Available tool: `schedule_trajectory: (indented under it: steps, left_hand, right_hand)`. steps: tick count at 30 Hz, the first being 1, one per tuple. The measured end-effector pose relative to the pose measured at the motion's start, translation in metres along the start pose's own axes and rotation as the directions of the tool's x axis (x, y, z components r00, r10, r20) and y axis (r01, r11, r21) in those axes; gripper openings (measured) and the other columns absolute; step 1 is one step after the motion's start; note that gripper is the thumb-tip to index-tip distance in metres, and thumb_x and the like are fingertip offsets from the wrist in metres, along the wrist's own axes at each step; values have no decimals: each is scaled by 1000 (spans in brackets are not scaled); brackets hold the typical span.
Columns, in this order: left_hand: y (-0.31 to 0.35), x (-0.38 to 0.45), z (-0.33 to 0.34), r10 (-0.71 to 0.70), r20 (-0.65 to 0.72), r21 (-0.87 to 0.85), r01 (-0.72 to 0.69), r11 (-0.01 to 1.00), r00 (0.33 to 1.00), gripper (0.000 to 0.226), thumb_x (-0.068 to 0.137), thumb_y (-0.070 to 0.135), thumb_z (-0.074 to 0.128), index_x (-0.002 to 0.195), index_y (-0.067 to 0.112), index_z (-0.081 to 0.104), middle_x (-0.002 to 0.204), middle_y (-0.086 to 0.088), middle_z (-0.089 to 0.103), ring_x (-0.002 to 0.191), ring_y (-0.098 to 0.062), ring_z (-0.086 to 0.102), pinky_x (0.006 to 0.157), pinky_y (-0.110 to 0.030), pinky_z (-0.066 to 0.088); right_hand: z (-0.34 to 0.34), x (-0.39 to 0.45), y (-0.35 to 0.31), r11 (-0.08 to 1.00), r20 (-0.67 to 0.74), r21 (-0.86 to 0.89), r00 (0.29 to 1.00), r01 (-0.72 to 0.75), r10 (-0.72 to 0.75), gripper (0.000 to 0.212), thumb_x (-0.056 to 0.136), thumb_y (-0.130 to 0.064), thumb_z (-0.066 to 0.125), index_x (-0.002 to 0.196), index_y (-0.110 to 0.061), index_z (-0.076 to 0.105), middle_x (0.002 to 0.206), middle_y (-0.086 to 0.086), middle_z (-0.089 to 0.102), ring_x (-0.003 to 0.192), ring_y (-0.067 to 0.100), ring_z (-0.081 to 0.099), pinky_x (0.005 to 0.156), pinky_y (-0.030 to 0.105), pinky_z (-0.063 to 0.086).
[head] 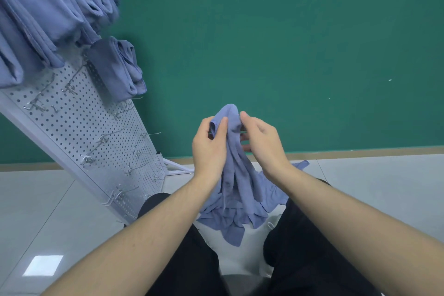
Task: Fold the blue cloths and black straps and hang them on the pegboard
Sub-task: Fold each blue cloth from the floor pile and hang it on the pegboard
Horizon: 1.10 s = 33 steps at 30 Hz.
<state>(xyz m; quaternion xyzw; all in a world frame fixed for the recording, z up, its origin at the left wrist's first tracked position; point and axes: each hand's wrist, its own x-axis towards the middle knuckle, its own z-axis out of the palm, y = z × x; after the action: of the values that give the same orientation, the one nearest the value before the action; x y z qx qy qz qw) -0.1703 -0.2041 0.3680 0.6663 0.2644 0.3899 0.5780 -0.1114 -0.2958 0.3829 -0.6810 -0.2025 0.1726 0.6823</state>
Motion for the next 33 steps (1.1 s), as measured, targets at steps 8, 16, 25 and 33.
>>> schedule_trajectory:
  steps: [8,16,25,33]
  left_hand:
    - [-1,-6,3,-201,160,-174,228,958,966,18,95,18,67,112,16,60,104,-1,75,96,-17,73,81,-30,59]
    - [10,6,-3,-413,247,-340,478,810,877,19,102,21,41,109,13,57,97,-10,67,86,-22,66,83,-37,55]
    - [32,29,-11,-434,235,-434,493,754,870,30,99,29,38,93,11,61,85,-9,67,81,-26,66,74,-35,51]
    - [2,53,-46,-421,86,-507,404,762,903,37,101,5,34,134,7,49,127,-16,65,114,-30,65,90,-43,55]
  right_hand:
    - [-8,1,-3,994,242,80,969,-70,49,58,90,15,31,127,-14,65,103,-5,74,87,11,72,79,24,59]
    - [-23,7,22,989,69,-103,993,106,-99,47,88,-19,75,128,-27,51,105,-5,63,86,10,62,81,25,53]
    - [-17,12,47,924,185,-363,981,119,-54,35,82,-41,80,97,-17,59,89,-9,65,75,-1,58,71,17,46]
    - [-21,38,33,933,350,-349,936,86,45,11,90,-31,73,99,-26,70,96,-10,74,86,5,66,83,25,51]
